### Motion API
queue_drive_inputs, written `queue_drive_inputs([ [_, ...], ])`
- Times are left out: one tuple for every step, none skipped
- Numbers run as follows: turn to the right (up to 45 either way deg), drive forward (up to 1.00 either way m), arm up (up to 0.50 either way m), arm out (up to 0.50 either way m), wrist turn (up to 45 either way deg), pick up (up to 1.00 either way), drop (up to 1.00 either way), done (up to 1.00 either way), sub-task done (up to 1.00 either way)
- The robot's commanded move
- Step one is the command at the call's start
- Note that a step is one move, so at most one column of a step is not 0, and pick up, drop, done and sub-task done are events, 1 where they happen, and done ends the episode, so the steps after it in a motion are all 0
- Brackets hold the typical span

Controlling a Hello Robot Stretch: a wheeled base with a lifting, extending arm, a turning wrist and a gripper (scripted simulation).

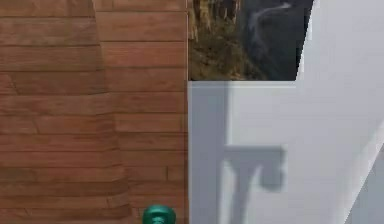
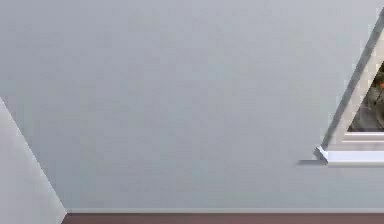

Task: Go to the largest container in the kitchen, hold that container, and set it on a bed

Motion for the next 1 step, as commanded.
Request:
queue_drive_inputs([
  [-45.0,0.00,0.00,0.00,0.0,0.00,0.00,0.00,0.00],
])
